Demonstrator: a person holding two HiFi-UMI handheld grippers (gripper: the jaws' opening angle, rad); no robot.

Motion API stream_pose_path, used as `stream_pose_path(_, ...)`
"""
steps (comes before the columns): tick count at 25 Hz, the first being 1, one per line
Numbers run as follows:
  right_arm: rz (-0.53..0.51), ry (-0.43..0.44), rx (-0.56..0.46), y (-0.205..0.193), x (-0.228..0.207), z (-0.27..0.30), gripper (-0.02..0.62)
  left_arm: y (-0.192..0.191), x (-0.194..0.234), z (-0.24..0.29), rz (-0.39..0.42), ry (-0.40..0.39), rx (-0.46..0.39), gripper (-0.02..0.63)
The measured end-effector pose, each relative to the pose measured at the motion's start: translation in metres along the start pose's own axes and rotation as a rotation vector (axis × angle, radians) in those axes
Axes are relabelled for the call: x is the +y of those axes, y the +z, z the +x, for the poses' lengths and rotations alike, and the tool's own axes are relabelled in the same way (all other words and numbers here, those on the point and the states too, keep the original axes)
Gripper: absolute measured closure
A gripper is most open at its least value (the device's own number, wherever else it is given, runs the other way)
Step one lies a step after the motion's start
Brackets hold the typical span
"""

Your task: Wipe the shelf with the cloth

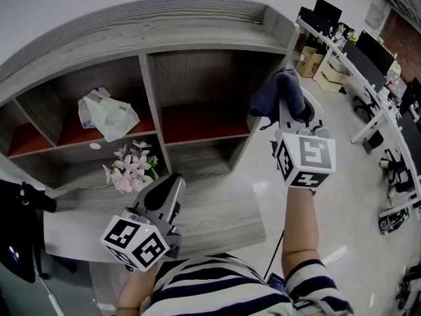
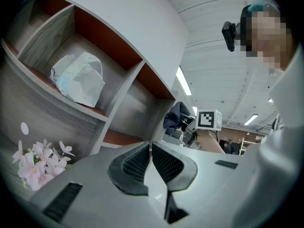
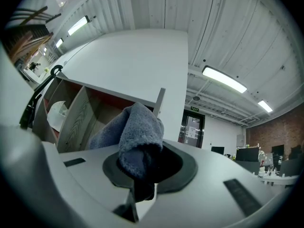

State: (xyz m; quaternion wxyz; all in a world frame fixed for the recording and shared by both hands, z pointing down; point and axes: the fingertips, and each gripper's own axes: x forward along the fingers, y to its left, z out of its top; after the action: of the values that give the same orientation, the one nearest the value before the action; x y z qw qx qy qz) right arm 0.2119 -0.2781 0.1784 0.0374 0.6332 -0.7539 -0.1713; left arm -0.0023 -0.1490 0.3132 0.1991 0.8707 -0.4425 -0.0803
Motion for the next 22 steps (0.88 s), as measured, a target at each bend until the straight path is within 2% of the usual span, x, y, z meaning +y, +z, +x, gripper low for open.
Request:
stream_pose_path(10, 0.061, 0.026, 0.104, -0.071, 0.020, -0.011, 0.526, -0.008, 0.018, -0.002, 0.009, 0.061, -0.015, 0.575)
stream_pose_path(16, 0.089, 0.035, 0.177, -0.117, 0.033, -0.018, 0.526, -0.021, 0.030, -0.002, 0.040, 0.108, -0.008, 0.575)
stream_pose_path(22, 0.112, 0.025, 0.230, -0.154, 0.045, -0.027, 0.527, -0.036, 0.047, -0.003, 0.022, 0.156, 0.008, 0.575)
